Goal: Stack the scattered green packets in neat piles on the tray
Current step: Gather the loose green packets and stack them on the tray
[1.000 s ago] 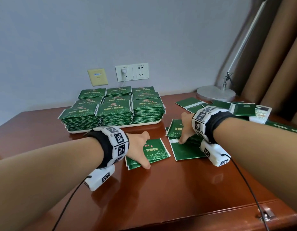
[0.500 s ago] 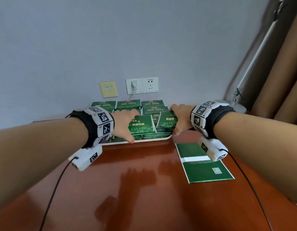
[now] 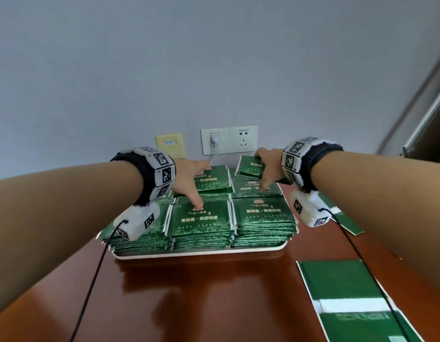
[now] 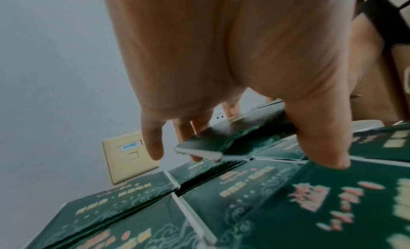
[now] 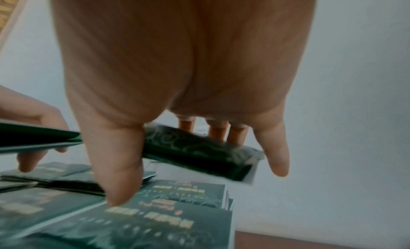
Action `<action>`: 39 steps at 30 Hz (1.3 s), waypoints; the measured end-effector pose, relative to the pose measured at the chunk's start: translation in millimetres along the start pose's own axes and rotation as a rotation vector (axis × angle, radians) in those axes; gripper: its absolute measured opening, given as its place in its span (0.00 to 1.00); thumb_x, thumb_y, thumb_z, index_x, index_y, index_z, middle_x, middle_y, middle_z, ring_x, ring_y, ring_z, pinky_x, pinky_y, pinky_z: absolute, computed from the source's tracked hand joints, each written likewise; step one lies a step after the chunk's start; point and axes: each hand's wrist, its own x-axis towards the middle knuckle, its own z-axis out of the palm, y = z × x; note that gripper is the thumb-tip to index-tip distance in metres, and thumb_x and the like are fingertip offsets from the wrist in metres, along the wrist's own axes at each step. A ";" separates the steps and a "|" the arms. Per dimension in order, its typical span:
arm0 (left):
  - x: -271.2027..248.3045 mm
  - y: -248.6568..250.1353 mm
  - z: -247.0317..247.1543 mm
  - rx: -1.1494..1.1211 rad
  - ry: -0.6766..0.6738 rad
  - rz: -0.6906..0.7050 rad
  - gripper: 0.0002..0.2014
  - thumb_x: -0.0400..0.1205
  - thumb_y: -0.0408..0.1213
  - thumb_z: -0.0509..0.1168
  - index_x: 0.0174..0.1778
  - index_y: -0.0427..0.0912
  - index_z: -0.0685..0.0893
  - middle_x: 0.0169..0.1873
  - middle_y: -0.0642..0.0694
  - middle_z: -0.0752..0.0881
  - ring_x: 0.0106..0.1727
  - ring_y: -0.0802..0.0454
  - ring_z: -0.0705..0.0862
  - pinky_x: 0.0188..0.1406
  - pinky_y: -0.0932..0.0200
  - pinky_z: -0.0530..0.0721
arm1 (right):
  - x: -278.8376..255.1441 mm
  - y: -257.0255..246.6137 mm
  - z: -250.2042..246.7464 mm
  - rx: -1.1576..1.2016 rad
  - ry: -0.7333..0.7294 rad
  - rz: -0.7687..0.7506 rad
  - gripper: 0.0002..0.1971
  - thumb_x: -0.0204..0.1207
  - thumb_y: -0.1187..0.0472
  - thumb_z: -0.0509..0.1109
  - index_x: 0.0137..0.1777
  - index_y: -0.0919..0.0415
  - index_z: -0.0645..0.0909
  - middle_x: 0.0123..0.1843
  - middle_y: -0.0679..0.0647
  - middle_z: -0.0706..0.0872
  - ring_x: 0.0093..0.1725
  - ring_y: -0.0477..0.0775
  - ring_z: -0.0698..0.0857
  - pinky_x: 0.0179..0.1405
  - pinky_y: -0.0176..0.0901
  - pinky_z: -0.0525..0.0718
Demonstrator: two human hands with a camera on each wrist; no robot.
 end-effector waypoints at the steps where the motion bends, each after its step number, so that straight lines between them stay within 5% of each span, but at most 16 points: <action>1: 7.9 -2.7 1.1 0.002 -0.006 0.001 0.52 0.69 0.52 0.78 0.82 0.54 0.53 0.79 0.46 0.66 0.75 0.46 0.70 0.68 0.56 0.70 | 10.7 0.0 0.2 -0.003 -0.014 -0.005 0.44 0.67 0.57 0.80 0.79 0.63 0.59 0.64 0.62 0.79 0.59 0.62 0.81 0.51 0.48 0.80; 9: 44.1 -12.7 5.0 0.008 -0.052 0.021 0.45 0.68 0.51 0.79 0.78 0.57 0.60 0.72 0.43 0.74 0.67 0.44 0.77 0.66 0.52 0.75 | 67.3 -2.1 -7.4 -0.092 -0.078 -0.021 0.46 0.70 0.58 0.79 0.82 0.59 0.55 0.74 0.61 0.73 0.66 0.62 0.78 0.50 0.43 0.73; 14: 44.5 -11.8 8.0 0.024 -0.044 0.043 0.41 0.70 0.52 0.77 0.76 0.56 0.63 0.69 0.45 0.76 0.57 0.49 0.78 0.55 0.59 0.73 | 71.2 -6.7 -11.2 -0.115 -0.157 -0.099 0.41 0.71 0.56 0.77 0.81 0.51 0.59 0.77 0.57 0.70 0.66 0.59 0.78 0.51 0.44 0.75; 18: 39.7 -8.1 9.1 0.045 -0.011 0.033 0.37 0.72 0.52 0.75 0.75 0.54 0.67 0.65 0.46 0.79 0.56 0.49 0.79 0.55 0.58 0.74 | 69.7 -8.1 -8.1 -0.047 -0.146 -0.112 0.41 0.69 0.61 0.78 0.80 0.47 0.62 0.76 0.58 0.71 0.61 0.61 0.83 0.56 0.50 0.86; 23: 24.8 10.3 3.0 0.041 0.106 0.044 0.31 0.76 0.51 0.71 0.73 0.50 0.71 0.63 0.46 0.79 0.60 0.47 0.79 0.60 0.54 0.77 | 47.2 -1.5 -8.3 -0.089 -0.054 -0.124 0.37 0.74 0.61 0.74 0.81 0.54 0.61 0.78 0.55 0.69 0.69 0.58 0.77 0.63 0.45 0.77; 28: -0.1 75.0 -0.2 0.069 0.166 0.254 0.21 0.80 0.49 0.66 0.69 0.50 0.76 0.60 0.50 0.81 0.59 0.50 0.79 0.60 0.54 0.78 | -2.8 44.0 -1.4 -0.097 -0.011 -0.023 0.34 0.77 0.59 0.72 0.80 0.57 0.63 0.76 0.57 0.72 0.71 0.58 0.76 0.66 0.45 0.74; 33: -37.9 166.0 21.6 0.086 0.097 0.541 0.12 0.82 0.41 0.62 0.59 0.46 0.86 0.44 0.57 0.83 0.46 0.58 0.80 0.40 0.72 0.73 | -59.9 100.4 51.7 -0.280 -0.107 0.124 0.28 0.78 0.55 0.68 0.76 0.63 0.71 0.73 0.58 0.77 0.70 0.59 0.78 0.68 0.49 0.77; 35: -48.7 194.4 42.1 0.108 0.038 0.607 0.15 0.84 0.42 0.60 0.64 0.48 0.84 0.54 0.54 0.85 0.53 0.57 0.81 0.44 0.71 0.70 | -76.6 120.4 75.9 -0.298 -0.169 0.189 0.25 0.77 0.57 0.68 0.74 0.64 0.74 0.70 0.59 0.80 0.68 0.59 0.80 0.67 0.49 0.79; 39: -60.5 234.6 93.4 0.206 -0.137 0.661 0.26 0.86 0.50 0.57 0.81 0.50 0.66 0.77 0.46 0.70 0.75 0.47 0.71 0.69 0.59 0.70 | -99.4 144.2 101.6 -0.279 -0.188 0.247 0.24 0.74 0.58 0.64 0.71 0.60 0.76 0.69 0.59 0.81 0.66 0.61 0.81 0.66 0.52 0.80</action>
